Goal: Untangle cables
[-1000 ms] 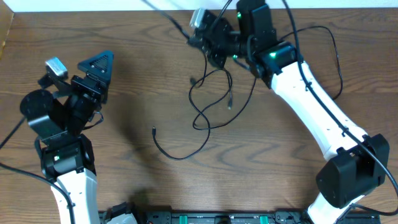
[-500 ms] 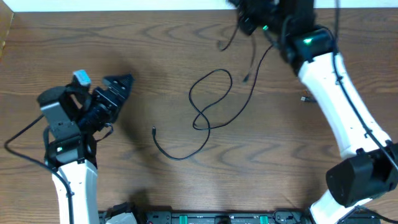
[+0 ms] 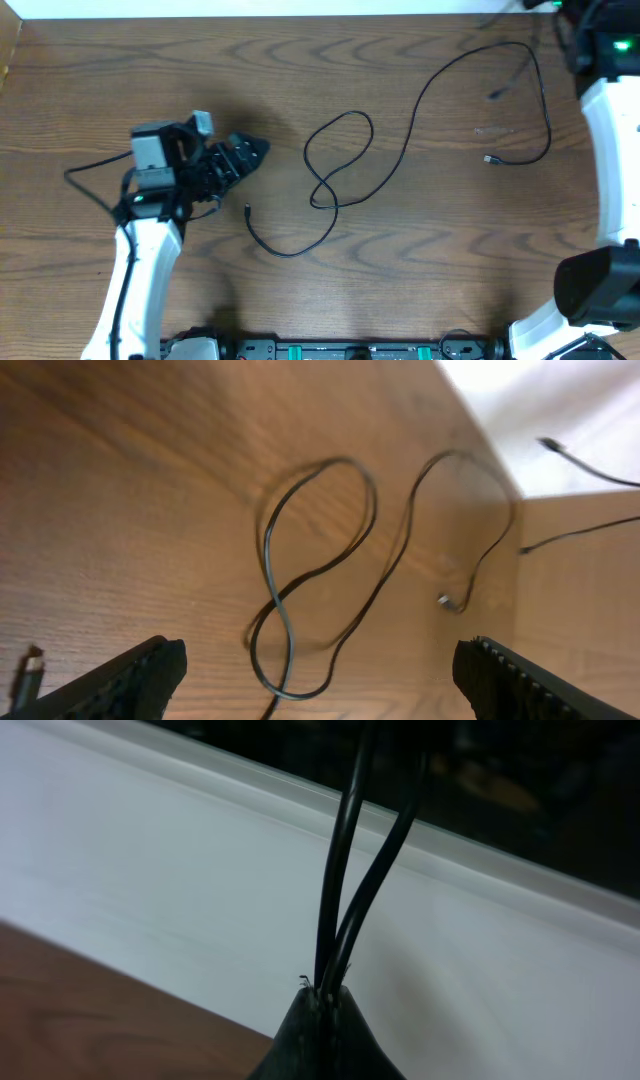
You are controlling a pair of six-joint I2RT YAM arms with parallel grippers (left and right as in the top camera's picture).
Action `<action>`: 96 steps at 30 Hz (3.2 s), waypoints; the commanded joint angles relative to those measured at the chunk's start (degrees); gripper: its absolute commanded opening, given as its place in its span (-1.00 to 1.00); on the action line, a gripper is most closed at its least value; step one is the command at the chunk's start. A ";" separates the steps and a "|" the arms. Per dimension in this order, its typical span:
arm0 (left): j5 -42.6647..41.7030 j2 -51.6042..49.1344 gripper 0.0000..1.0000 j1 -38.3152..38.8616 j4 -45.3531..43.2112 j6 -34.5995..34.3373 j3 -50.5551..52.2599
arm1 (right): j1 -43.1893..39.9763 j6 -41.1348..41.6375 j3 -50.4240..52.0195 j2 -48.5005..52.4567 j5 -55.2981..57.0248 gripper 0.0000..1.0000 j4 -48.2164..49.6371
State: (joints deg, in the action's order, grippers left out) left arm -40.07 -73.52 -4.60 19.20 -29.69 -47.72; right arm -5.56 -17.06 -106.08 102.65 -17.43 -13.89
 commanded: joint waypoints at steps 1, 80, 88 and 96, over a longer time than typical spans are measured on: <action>3.67 -3.32 0.81 3.13 -0.26 1.62 -1.25 | -4.48 1.01 -1.25 -1.49 4.83 -0.98 -0.20; 20.24 -12.22 0.81 8.96 -2.14 1.60 -1.25 | -31.10 15.76 -0.92 11.34 4.15 0.98 -44.15; 20.26 -12.22 0.81 8.96 -2.14 1.60 -1.25 | -31.10 18.36 0.68 11.80 4.35 0.98 -50.69; 20.26 -12.22 0.81 8.96 -2.14 1.60 -1.25 | -30.53 27.41 6.14 11.80 12.00 0.98 -50.66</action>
State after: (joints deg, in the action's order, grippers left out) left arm -20.62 -85.21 4.23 16.91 -29.47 -47.72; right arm -36.67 5.17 -102.67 114.10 -9.10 -64.36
